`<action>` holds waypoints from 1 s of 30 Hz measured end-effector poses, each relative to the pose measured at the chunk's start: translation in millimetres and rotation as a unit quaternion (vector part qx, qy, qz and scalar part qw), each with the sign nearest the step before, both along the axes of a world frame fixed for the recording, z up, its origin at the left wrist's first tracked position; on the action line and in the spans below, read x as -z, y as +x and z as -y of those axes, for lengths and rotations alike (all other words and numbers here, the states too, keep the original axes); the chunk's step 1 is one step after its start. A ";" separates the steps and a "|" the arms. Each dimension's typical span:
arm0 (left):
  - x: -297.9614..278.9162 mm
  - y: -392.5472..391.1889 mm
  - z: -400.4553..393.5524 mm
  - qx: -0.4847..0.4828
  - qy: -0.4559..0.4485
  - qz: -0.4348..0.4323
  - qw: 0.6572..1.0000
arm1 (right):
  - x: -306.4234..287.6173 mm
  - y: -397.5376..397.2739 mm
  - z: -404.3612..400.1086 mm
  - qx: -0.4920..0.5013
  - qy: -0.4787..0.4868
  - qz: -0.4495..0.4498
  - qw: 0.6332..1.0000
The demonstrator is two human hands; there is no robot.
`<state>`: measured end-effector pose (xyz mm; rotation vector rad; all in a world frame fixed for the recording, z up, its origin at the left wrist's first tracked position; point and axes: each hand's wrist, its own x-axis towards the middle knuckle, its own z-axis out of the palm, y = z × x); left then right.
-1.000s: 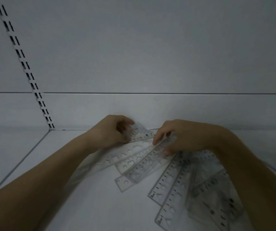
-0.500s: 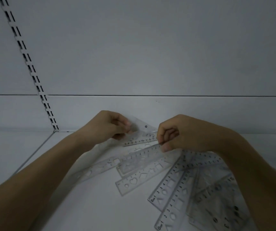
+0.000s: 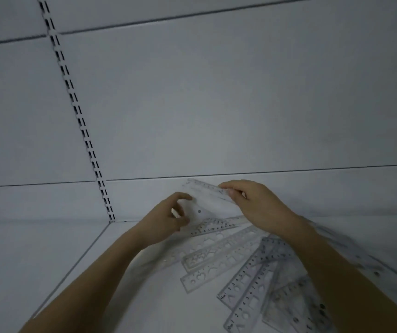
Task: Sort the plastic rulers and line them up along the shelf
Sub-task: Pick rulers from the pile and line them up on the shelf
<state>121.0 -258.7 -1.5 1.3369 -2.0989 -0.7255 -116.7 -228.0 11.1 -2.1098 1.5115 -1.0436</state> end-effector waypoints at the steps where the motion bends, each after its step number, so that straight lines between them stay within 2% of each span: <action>1: 0.2 5.0 -2.3 -0.012 -0.010 0.014 1.000 | -1.1 0.5 -1.1 0.011 0.008 0.001 1.000; 7: -2.6 58.0 -26.5 -0.052 -0.038 0.052 0.997 | -8.0 30.7 -9.3 0.012 0.008 -0.037 0.999; 13: -11.8 140.3 -50.3 -0.096 -0.055 0.036 0.993 | -18.6 108.6 -19.5 -0.014 0.001 -0.069 0.998; 21: -15.0 303.2 -111.1 -0.166 -0.058 0.073 0.982 | -22.8 274.2 -42.1 -0.099 0.015 -0.115 0.988; 25: -14.3 398.7 -147.3 -0.218 -0.054 0.065 0.972 | -26.8 363.7 -50.5 -0.137 0.009 -0.156 0.978; 30: -18.1 497.8 -180.4 -0.277 -0.051 0.029 0.959 | -35.0 457.7 -54.9 -0.158 -0.003 -0.150 0.976</action>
